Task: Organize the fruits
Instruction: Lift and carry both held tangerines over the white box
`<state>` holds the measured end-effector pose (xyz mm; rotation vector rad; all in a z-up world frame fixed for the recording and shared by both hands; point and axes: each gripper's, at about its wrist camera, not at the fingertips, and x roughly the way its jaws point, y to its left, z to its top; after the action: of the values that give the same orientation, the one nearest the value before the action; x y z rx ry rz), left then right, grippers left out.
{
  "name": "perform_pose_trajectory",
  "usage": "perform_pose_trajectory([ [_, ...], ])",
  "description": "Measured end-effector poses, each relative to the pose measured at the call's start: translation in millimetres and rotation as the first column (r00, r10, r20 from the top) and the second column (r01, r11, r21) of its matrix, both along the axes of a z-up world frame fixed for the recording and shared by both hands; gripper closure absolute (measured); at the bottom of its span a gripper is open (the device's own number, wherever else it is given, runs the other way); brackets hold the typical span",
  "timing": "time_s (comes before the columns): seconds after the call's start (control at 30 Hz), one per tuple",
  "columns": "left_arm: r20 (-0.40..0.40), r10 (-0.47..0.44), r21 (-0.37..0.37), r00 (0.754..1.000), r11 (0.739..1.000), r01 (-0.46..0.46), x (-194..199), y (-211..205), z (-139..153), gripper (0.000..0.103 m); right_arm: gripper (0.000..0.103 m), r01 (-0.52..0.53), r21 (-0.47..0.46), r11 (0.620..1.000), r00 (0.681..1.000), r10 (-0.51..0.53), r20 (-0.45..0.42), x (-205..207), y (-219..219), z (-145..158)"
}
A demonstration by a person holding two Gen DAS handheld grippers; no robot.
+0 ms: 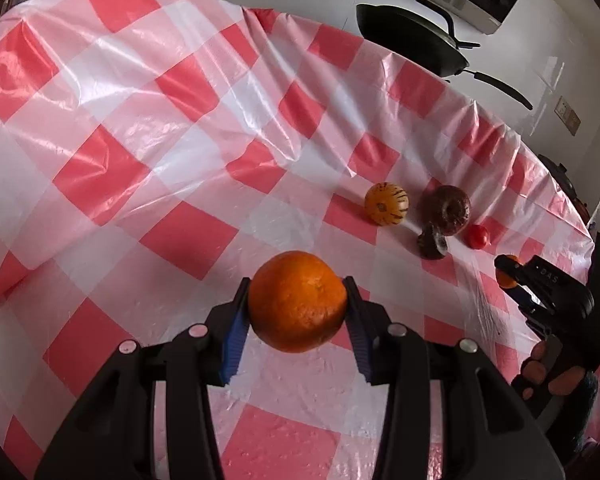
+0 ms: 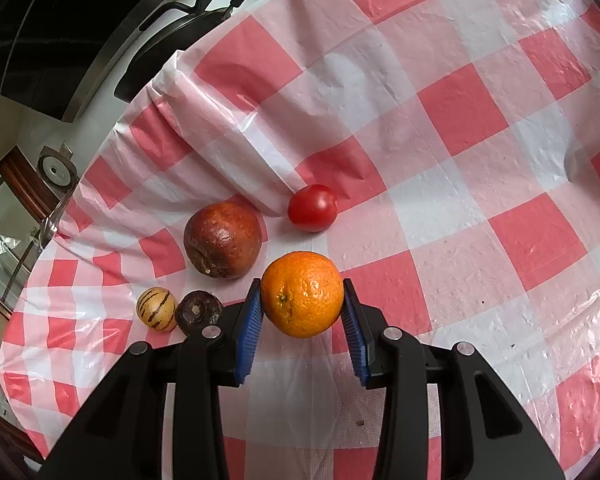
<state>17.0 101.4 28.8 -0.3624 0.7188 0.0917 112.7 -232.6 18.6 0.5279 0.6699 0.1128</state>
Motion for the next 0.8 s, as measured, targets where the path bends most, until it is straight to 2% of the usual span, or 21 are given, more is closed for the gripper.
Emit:
perform_pose_trajectory([
  [0.2, -0.006, 0.035, -0.004, 0.999, 0.999, -0.035, -2.0, 6.4, -1.5, 0.058, 0.064, 0.014, 0.012, 1.0, 0.999, -0.014, 0.032, -8.2, -3.7, 3.5],
  [0.33, 0.015, 0.055, -0.02, 0.998, 0.998, -0.055, -25.5, 12.6, 4.4, 0.058, 0.064, 0.026, 0.043, 0.999, 0.999, -0.027, 0.036, -48.8, -2.1, 4.1],
  [0.5, 0.135, 0.087, -0.05, 0.987, 0.995, -0.081, -100.9, 29.6, 27.9, 0.058, 0.064, -0.029, 0.078, 0.997, 0.997, 0.024, 0.069, -118.8, 20.3, 11.9],
  [0.6, 0.153, 0.08, -0.009, 0.985, 0.997, -0.079, -147.0, 39.4, 36.8, 0.058, 0.064, -0.107, 0.064, 0.992, 0.99, 0.101, 0.095, -159.8, 46.3, 22.5],
  [0.73, 0.185, 0.089, 0.036, 0.979, 0.995, -0.098, -203.4, 65.2, 53.0, 0.058, 0.064, -0.249, 0.008, 0.968, 0.962, 0.247, 0.114, -203.9, 93.6, 33.0],
  [0.8, 0.193, 0.105, 0.053, 0.976, 0.992, -0.117, -227.0, 79.5, 56.6, 0.058, 0.064, -0.323, -0.029, 0.946, 0.938, 0.324, 0.124, -224.3, 119.7, 36.8],
])
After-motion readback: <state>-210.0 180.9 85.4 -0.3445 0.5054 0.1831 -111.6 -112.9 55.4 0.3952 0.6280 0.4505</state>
